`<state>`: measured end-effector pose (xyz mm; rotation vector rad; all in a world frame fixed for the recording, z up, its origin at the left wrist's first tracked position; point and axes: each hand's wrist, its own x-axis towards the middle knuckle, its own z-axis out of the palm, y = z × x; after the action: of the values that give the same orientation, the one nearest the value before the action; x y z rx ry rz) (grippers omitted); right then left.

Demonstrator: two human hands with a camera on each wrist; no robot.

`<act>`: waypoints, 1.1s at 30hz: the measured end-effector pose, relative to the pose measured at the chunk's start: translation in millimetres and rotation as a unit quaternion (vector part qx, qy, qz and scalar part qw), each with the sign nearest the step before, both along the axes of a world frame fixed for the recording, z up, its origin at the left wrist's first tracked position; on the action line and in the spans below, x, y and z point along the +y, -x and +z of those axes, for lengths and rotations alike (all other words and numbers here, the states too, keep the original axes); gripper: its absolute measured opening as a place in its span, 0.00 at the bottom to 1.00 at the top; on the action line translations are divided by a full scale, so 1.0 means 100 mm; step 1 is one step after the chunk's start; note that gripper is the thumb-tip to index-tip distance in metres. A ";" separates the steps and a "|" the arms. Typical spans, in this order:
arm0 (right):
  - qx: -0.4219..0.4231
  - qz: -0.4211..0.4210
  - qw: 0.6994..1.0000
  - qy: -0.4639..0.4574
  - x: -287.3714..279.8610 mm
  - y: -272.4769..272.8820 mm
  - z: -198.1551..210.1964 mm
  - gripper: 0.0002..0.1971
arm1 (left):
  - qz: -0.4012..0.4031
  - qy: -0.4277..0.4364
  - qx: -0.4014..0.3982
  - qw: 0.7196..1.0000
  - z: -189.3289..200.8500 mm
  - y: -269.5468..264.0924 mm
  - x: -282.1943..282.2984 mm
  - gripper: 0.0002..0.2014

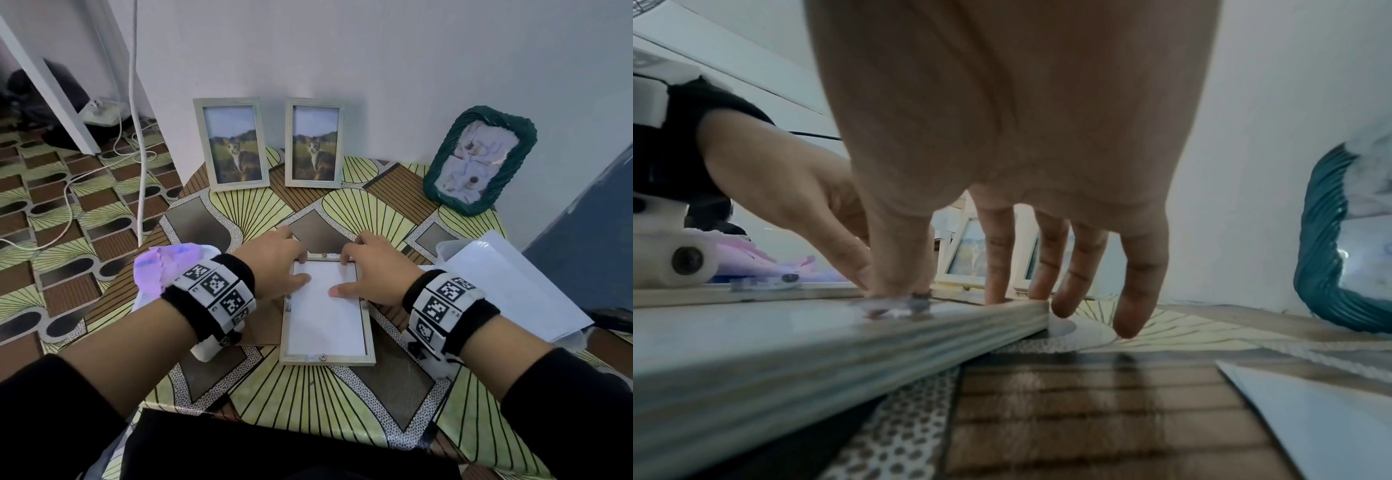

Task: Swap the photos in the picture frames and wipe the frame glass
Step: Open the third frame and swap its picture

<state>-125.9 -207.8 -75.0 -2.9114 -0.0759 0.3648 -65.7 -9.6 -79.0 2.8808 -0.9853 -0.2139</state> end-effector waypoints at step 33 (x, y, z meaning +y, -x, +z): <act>-0.022 -0.011 1.000 0.002 0.02 0.01 -0.01 0.26 | -0.009 0.009 -0.012 1.000 -0.09 -0.06 0.02 0.20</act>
<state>-126.8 -205.5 -76.1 -2.9223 -0.0490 0.2967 -59.7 -7.8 -87.7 2.8659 -1.0127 -0.1699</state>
